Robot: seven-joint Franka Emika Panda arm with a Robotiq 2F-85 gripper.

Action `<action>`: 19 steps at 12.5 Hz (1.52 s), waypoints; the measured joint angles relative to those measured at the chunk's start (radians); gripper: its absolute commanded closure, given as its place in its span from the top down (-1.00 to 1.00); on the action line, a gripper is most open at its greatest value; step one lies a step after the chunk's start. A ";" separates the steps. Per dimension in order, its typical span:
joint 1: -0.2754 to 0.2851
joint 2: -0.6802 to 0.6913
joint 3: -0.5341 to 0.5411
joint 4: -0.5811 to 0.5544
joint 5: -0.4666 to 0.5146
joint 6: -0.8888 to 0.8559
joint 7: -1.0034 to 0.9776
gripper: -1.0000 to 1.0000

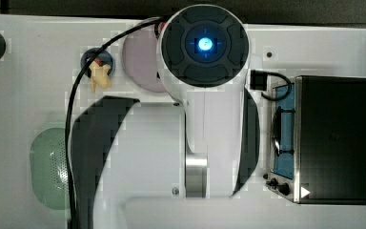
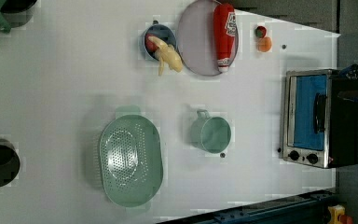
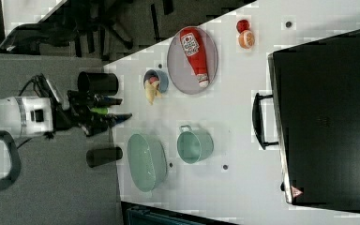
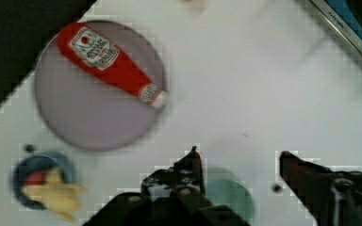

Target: Flap open oven.

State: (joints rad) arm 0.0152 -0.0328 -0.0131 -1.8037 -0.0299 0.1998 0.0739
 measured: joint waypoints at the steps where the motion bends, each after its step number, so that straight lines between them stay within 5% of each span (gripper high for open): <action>1: -0.003 -0.096 -0.008 -0.112 -0.007 -0.076 0.026 0.59; 3: -0.016 -0.312 -0.022 -0.284 -0.011 -0.209 0.047 0.99; 4: -0.015 -0.395 -0.035 -0.323 -0.016 -0.214 0.050 1.00; 5: -0.018 -0.454 -0.044 -0.327 -0.016 -0.211 0.052 0.90; 11: -0.030 -0.466 -0.059 -0.255 -0.021 -0.169 0.066 -0.55; 15: -0.026 -0.389 -0.064 -0.298 -0.024 -0.073 0.035 -0.65; 19: -0.027 -0.318 -0.186 -0.349 -0.024 0.029 -0.271 -0.65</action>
State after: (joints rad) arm -0.0113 -0.3508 -0.1991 -2.1523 -0.0541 0.2289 -0.1973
